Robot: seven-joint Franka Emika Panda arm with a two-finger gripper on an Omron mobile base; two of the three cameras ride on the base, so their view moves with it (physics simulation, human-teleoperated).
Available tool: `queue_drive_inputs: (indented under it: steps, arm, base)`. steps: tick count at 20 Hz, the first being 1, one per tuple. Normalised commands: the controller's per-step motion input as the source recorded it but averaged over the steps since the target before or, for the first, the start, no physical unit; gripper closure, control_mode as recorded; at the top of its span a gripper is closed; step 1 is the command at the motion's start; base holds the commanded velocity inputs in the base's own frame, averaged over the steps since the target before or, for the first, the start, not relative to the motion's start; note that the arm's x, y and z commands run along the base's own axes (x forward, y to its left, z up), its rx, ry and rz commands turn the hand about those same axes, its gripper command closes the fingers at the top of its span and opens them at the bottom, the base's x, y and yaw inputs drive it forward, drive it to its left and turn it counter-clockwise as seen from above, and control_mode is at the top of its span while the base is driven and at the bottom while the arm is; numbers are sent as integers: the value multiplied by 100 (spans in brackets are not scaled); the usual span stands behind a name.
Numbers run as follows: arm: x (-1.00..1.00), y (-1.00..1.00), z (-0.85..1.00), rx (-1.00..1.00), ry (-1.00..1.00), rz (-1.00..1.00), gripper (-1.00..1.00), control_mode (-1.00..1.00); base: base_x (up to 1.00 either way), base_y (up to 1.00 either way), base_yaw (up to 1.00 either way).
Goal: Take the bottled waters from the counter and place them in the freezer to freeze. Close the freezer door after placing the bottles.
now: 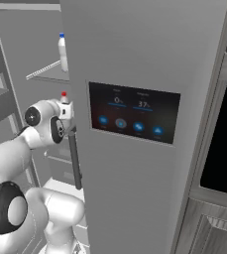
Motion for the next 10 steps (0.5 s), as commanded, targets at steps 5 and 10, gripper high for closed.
queue_drive_inputs:
  steps: [5,10]
  arm:
    - [29,1,-19,-1,0,0,100,-100]
    - [5,0,-25,0,-2,0,100,-100]
  base:
    - [0,0,0]
    - [0,0,0]
